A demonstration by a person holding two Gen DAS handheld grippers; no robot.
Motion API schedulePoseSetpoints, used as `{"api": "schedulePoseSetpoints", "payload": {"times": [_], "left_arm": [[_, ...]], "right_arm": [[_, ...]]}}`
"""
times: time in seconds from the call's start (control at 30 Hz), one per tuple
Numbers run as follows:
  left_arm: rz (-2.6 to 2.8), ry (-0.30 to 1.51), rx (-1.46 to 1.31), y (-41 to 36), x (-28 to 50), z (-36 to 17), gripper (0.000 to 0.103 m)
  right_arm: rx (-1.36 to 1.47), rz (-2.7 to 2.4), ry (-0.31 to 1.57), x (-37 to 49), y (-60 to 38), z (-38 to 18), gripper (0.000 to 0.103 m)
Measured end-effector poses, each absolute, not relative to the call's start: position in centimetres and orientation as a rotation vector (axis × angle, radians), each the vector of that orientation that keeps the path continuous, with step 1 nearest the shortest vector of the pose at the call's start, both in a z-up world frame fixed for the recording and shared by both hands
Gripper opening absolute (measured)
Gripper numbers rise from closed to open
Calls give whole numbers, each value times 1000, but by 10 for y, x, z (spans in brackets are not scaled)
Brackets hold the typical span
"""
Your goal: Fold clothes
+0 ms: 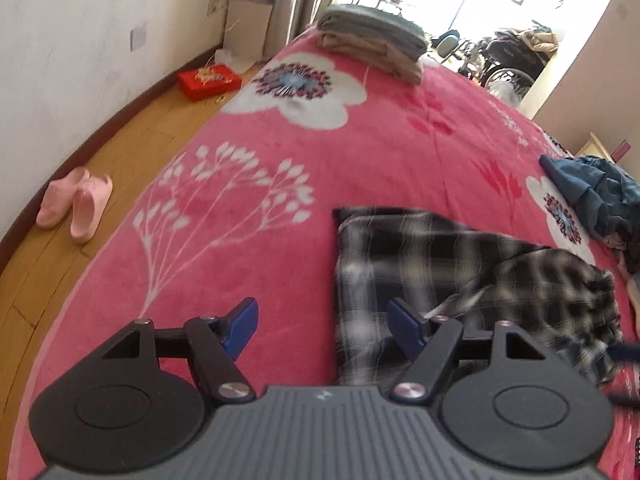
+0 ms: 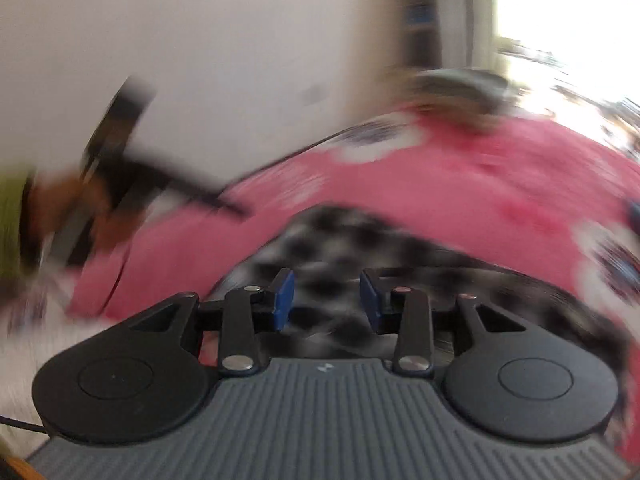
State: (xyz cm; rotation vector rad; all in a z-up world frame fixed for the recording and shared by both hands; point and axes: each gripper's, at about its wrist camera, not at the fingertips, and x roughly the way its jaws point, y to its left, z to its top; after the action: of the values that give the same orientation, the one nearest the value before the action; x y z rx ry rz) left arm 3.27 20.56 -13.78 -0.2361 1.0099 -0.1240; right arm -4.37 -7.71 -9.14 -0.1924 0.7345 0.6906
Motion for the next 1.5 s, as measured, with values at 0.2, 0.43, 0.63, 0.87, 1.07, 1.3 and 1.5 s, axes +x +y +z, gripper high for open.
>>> {"api": "schedulePoseSetpoints", "payload": {"times": [0.2,0.43,0.63,0.87,1.07,1.3,1.5], "left_arm": [[-118,1065,-253,219,35,-154,72],[-161,1103,-328,235,49,-174,72],[-250,1123,-377,237,70,-190,68],[-361,1140,-364,217,101,-201,66],[-367,1123,-323,193,131,-206,66],[-337,1083,-335,178,151,-209,27],[-299,1044,-366,176,148,-198,9]], "right_arm": [[-492,878,780,-42,28,-147,36],[-599,878,811,-32,73,-188,54],[-599,818,822,-23,78,-207,60],[-557,680,807,-25,69,-202,18],[-517,631,799,-32,68,-203,17],[-467,619,781,-37,64,-204,18],[-448,615,779,-35,61,-201,17]]}}
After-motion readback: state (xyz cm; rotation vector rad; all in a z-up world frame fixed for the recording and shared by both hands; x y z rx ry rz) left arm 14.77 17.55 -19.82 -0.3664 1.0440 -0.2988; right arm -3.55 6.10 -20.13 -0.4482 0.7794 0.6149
